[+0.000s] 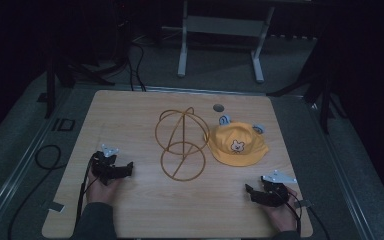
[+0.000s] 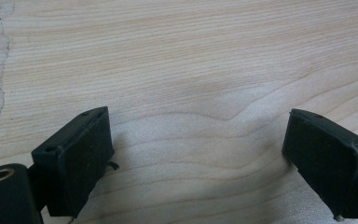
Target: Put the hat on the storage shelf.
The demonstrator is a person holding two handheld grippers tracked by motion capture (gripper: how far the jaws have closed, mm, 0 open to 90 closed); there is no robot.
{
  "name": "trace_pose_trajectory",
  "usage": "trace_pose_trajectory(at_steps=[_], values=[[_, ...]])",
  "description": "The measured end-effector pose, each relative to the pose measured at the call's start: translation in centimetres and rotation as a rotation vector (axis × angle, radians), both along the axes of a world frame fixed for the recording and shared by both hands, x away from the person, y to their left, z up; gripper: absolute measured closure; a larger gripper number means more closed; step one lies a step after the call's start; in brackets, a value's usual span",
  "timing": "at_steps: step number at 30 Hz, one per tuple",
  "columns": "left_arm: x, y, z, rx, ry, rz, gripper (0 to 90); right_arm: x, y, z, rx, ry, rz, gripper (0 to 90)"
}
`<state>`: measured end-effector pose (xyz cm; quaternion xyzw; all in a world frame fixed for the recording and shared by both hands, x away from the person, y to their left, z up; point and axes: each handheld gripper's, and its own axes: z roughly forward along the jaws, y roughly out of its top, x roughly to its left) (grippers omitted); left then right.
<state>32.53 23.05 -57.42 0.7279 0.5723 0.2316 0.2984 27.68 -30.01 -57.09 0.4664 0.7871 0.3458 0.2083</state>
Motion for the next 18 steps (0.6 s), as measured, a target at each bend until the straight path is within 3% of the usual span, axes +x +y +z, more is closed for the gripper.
trace_pose_trajectory(at_steps=[12,18], values=[[-0.02,-0.04,-0.01,0.002,-0.001,0.004,8.3,-0.18,0.44,0.25,-0.009,0.022,-0.041,30.2],[-0.02,-0.05,-0.01,0.001,-0.002,0.004,8.3,-0.01,0.35,0.67,-0.027,0.058,-0.007,33.5]])
